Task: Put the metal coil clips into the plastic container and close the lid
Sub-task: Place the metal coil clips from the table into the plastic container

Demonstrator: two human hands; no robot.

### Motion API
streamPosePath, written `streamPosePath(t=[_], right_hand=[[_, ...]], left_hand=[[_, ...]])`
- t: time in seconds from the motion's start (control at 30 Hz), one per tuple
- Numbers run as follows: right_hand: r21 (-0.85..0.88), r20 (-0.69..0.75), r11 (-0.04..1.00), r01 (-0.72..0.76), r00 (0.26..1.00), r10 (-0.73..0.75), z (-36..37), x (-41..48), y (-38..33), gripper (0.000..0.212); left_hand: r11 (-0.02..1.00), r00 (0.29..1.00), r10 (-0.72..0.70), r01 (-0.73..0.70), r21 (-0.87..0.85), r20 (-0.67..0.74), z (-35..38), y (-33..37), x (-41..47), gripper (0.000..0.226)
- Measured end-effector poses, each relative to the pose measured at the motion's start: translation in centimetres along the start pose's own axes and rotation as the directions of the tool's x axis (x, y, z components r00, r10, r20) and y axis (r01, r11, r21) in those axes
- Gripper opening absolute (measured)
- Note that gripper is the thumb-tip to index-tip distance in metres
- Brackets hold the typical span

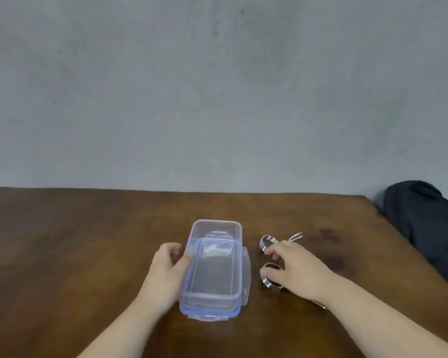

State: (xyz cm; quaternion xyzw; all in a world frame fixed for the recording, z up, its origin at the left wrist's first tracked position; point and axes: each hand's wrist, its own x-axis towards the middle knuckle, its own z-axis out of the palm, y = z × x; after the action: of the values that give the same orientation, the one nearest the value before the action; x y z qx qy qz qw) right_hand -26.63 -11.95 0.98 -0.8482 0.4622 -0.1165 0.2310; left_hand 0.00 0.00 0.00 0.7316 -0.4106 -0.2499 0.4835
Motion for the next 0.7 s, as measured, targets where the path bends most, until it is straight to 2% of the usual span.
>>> streamPosePath(t=[0.07, 0.1, 0.23, 0.37, 0.47, 0.6, 0.7], right_hand=[[-0.257, 0.014, 0.966, 0.021, 1.000, -0.018, 0.7, 0.0, 0.3, 0.064], [-0.314, 0.005, 0.949, 0.022, 1.000, -0.021, 1.3, 0.0, 0.6, 0.069], [-0.367, 0.017, 0.930, -0.018, 1.000, 0.025, 2.4, 0.0, 1.2, 0.078], [-0.372, -0.005, 0.927, -0.046, 0.999, 0.048, 2.6, 0.0, 1.7, 0.075], [-0.225, -0.036, 0.972, -0.073, 0.997, 0.067, 2.1, -0.2, 1.9, 0.063], [0.173, -0.099, 0.974, -0.144, 0.982, 0.163, -0.1, -0.4, 2.2, 0.060], [0.344, -0.191, 0.938, -0.041, 0.975, 0.113, -3.0, -0.2, 0.6, 0.043]], left_hand=[[0.996, 0.998, -0.052, 0.049, -0.075, -0.032, 0.7, -0.8, -1.2, 0.035], [0.992, 0.998, -0.055, 0.052, -0.118, -0.026, 1.1, -1.4, -1.9, 0.034], [0.978, 0.997, -0.073, 0.074, -0.194, 0.013, 2.0, -2.1, -3.5, 0.023], [0.962, 0.998, -0.056, 0.060, -0.267, 0.023, 2.1, -2.4, -3.4, 0.021], [0.937, 0.997, -0.062, 0.075, -0.341, 0.048, 1.8, -2.7, -2.6, 0.024], [0.902, 0.991, -0.063, 0.108, -0.418, 0.122, 1.3, -2.9, -0.8, 0.027], [0.876, 0.979, -0.020, 0.116, -0.469, 0.205, 1.0, -3.4, 0.8, 0.028]])
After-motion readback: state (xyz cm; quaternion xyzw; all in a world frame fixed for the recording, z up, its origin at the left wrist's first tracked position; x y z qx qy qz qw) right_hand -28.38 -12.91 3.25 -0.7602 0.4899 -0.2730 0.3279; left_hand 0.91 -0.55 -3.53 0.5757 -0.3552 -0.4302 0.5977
